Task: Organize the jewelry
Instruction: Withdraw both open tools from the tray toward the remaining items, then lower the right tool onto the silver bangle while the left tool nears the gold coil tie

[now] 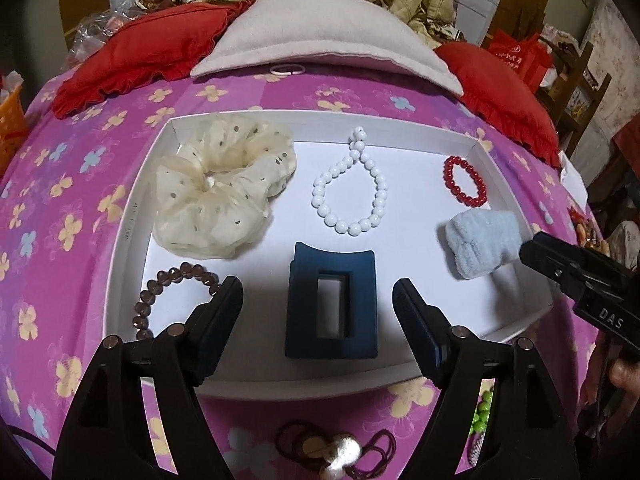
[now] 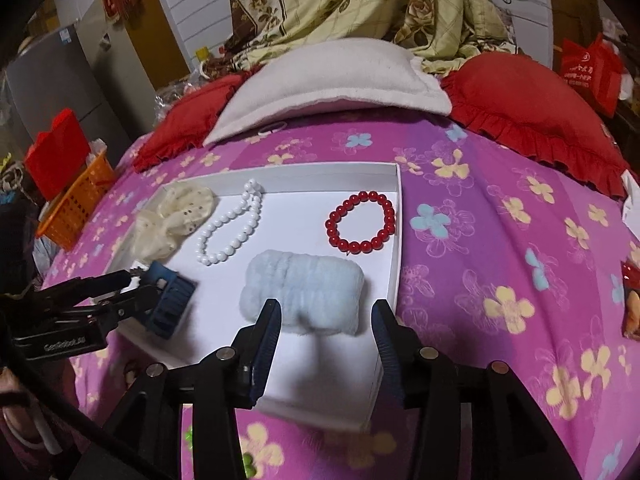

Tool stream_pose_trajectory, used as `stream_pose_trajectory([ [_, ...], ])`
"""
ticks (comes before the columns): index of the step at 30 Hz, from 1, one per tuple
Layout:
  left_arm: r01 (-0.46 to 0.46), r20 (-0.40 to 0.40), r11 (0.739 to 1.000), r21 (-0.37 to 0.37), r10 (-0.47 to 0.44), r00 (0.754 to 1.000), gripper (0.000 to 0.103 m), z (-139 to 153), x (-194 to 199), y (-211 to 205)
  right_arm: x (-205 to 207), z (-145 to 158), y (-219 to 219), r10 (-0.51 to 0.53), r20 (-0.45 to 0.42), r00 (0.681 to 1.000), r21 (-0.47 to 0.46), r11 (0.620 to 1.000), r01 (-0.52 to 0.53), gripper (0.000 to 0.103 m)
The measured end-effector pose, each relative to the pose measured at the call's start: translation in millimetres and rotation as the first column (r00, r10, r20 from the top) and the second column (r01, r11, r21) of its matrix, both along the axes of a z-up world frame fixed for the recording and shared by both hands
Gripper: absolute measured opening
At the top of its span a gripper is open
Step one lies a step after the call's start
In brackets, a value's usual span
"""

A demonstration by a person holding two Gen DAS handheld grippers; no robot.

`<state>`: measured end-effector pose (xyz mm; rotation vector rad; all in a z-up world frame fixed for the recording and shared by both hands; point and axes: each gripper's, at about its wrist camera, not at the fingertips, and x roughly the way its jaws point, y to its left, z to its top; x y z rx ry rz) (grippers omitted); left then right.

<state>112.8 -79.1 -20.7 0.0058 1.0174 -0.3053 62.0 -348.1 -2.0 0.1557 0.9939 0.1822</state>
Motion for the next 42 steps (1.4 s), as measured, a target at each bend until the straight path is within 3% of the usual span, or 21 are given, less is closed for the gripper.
stream_pose_trajectory([
  [5,-0.004,0.017,1.0,-0.005,0.004,1.0,0.078,7,-11,5,-20,13,0,-0.004,0.019,1.0,0.024,1.0,0.003,0.046],
  [10,0.005,0.025,1.0,-0.01,-0.004,1.0,0.078,12,-26,9,-41,20,9,0.009,0.028,1.0,0.024,1.0,-0.01,0.055],
  [15,-0.008,0.049,1.0,-0.013,0.009,0.999,0.078,20,-45,14,-60,22,18,0.028,0.027,0.999,0.021,0.999,-0.029,0.056],
  [26,-0.033,0.169,0.997,0.067,0.021,0.985,0.078,40,-90,23,-95,30,34,0.051,0.038,0.998,-0.007,0.999,-0.051,0.056],
  [42,-0.038,0.192,0.997,0.068,0.024,0.981,0.078,48,-125,37,-122,40,48,0.079,0.051,0.996,-0.005,0.997,-0.079,0.056],
])
